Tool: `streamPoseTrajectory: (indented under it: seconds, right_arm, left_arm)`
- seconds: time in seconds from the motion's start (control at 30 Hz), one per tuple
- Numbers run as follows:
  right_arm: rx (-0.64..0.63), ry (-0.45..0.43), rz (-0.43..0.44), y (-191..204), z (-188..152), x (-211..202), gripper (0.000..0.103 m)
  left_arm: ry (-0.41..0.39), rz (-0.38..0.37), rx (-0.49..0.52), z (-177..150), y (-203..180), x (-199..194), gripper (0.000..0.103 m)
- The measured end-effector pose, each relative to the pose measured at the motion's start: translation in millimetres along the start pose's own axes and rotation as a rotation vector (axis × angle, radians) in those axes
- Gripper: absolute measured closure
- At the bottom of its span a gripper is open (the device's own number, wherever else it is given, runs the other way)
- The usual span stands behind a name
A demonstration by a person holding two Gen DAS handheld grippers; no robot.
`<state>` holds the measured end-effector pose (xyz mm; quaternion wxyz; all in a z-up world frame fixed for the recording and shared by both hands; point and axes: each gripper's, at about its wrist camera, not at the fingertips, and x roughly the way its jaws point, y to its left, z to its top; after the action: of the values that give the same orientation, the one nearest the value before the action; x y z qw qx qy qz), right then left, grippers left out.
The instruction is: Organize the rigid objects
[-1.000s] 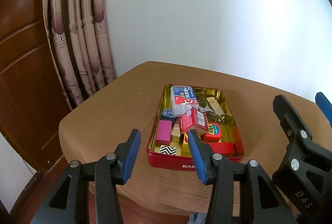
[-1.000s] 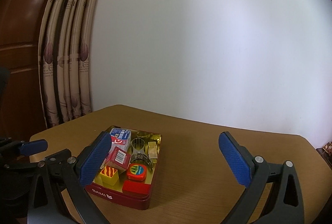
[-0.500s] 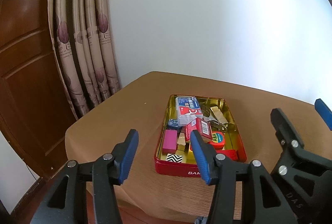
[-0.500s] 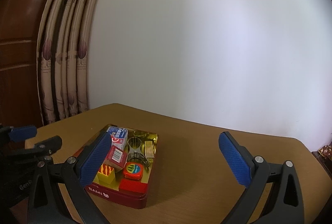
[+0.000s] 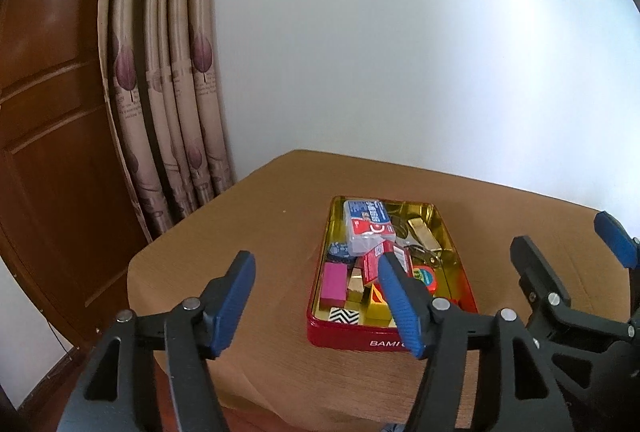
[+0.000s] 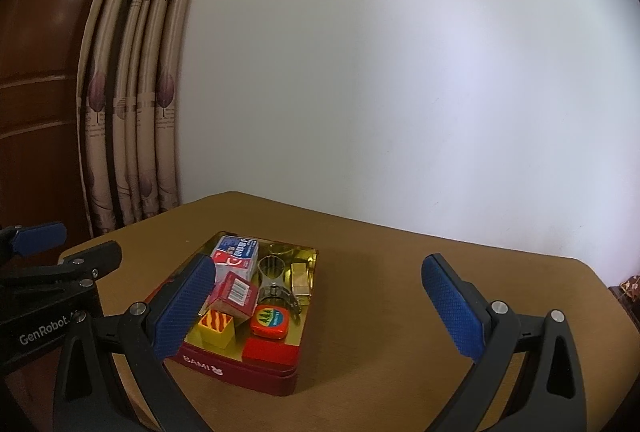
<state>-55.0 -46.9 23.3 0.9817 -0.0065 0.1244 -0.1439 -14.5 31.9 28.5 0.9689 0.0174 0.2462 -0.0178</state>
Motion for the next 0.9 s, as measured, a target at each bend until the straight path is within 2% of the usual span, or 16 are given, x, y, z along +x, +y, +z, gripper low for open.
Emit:
streamPoseTrajectory:
  seconds: [0.9]
  right_arm:
    - [-0.005, 0.007, -0.008, -4.2, -3.4, 2.5, 0.001]
  left_arm:
    - [-0.004, 0.011, 0.003, 0.5, 1.9, -0.7, 0.028]
